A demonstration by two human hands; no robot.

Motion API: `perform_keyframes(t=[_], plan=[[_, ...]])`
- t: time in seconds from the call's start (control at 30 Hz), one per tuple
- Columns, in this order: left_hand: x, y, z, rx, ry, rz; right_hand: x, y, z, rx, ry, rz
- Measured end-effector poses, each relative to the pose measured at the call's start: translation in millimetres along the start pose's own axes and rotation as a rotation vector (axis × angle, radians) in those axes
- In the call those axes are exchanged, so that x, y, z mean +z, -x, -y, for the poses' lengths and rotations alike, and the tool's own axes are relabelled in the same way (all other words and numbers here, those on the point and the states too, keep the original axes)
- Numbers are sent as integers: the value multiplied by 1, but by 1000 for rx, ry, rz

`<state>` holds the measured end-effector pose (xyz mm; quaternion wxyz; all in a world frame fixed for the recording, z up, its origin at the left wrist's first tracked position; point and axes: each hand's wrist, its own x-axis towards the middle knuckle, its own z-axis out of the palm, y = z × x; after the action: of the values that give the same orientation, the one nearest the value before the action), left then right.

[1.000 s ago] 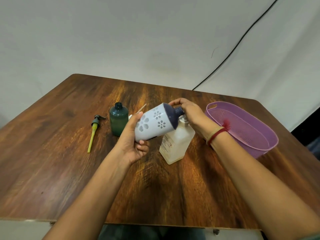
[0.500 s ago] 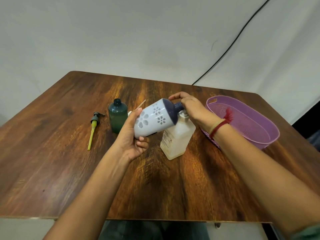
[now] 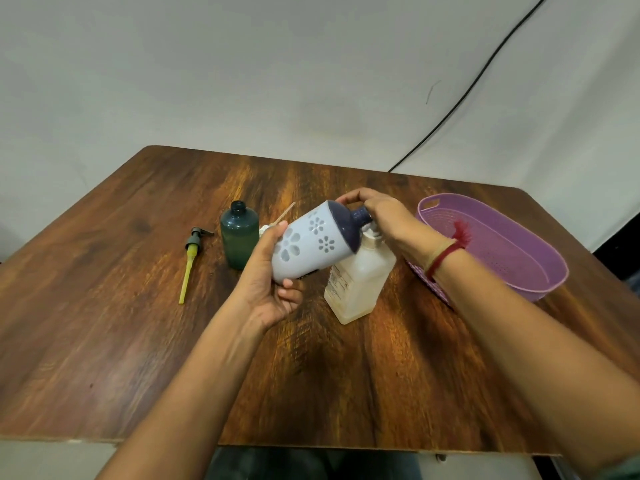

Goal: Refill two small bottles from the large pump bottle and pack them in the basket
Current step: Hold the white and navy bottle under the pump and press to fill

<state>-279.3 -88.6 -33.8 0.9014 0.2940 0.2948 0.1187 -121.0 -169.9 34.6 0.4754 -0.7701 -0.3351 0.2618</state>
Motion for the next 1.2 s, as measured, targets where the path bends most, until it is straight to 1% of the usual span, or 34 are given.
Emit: perform_keyframes(t=[0.1,0.2,0.3,0.47,0.53,0.6,0.77,0.9,1.03,1.1,1.2], plan=[[5,-1,-1,6,14,26,-6,-1,7,12,25,17],[5,-4,0,11,3,15,-2,-3,-3,-3,-59,-27],[0,-4,1,9,0,-10,5,-3,-9,-9,-72,-43],[2,-3,0,-4,27,19,-3,-4,6,24,29,-6],[3,-5,0,-4,19,31,-6,-4,1,9,2,3],[1,-6,1,-3,5,9,-3,-2,-6,-1,-59,-7],[0,-4,2,-12,-1,-3,0,-2,-7,10,-62,-14],[2,-3,4,-28,27,32,0,2,-7,-13,-73,-89],[0,-1,11,-79,94,66,1,5,-13,-77,-65,-86],[0,1,14,-94,119,77,0,6,-12,-82,-150,-68],[-2,3,17,-105,146,87,0,8,-11,-84,-353,-48]])
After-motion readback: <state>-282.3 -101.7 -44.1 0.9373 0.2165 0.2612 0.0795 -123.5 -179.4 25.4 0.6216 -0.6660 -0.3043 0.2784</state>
